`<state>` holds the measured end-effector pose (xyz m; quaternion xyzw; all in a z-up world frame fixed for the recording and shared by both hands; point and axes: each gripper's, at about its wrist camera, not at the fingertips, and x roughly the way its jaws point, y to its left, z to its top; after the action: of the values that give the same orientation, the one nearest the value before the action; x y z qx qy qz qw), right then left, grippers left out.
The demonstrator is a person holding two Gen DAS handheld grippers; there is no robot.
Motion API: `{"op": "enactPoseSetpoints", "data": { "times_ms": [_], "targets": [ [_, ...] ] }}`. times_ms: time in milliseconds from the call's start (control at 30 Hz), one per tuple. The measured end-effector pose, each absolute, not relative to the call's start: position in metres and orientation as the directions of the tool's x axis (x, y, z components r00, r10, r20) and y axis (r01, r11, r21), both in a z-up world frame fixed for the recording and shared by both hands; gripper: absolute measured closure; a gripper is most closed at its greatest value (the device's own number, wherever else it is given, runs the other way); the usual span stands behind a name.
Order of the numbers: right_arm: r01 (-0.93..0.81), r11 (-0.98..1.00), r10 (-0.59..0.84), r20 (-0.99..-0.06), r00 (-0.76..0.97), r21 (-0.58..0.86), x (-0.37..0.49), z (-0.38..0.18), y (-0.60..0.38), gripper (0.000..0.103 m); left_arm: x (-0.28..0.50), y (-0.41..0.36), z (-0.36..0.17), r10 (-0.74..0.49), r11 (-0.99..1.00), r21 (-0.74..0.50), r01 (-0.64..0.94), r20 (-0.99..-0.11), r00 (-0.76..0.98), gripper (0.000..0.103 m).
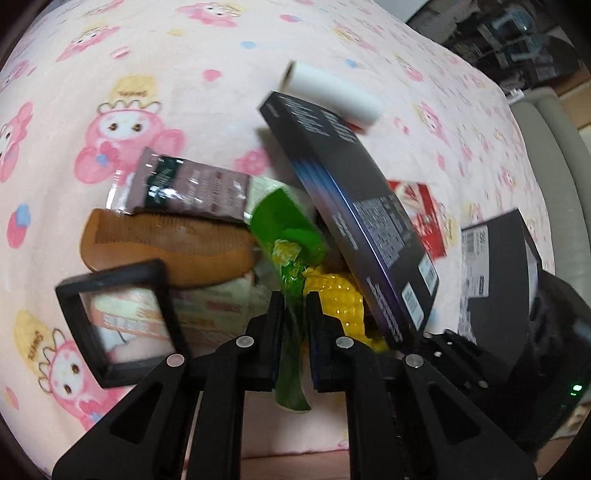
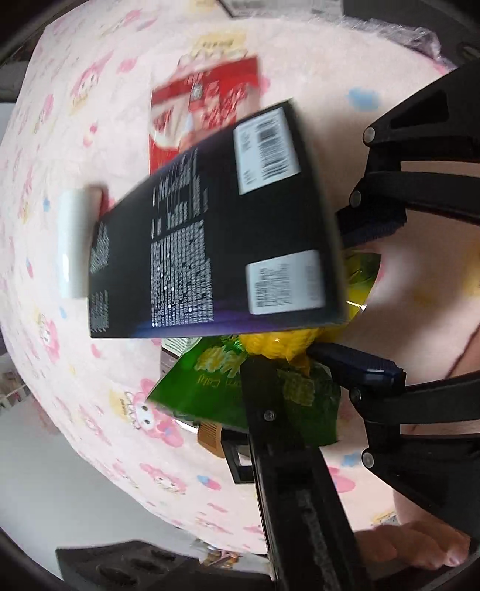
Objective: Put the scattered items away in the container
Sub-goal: 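Grasp the green corn-shaped snack bag with the left gripper, then lift the corn snack bag and carry it over the black box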
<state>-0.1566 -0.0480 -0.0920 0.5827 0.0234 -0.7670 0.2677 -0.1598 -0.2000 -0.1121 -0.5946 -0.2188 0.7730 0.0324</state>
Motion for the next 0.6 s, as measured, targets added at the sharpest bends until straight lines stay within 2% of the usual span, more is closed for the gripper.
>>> {"op": "enactPoseSetpoints", "data": {
  "times_ms": [100,233,333,600],
  "targets": [
    [0.418,-0.862,-0.395,-0.897,-0.197,0.287,-0.144,-0.076,-0.025,0.063,-0.155,-0.175,-0.110,0.331,-0.908,-0.384,0.165,-0.901,-0.280,0.095],
    [0.373,-0.888,-0.361,-0.910,-0.204,0.269,-0.138,-0.081,0.027,0.062,-0.144,-0.132,-0.110,0.367,-0.908,-0.406,0.107,-0.892,-0.265,0.095],
    [0.341,-0.898,-0.357,-0.914,-0.191,0.279,-0.123,-0.082,0.062,0.064,-0.140,-0.119,-0.109,0.425,-0.887,-0.456,0.076,-0.869,-0.254,0.089],
    [0.303,-0.903,-0.376,-0.903,-0.208,0.306,-0.116,-0.087,0.079,0.064,-0.142,-0.138,-0.120,0.445,-0.852,-0.491,0.183,-0.862,-0.241,0.087]
  ]
}}
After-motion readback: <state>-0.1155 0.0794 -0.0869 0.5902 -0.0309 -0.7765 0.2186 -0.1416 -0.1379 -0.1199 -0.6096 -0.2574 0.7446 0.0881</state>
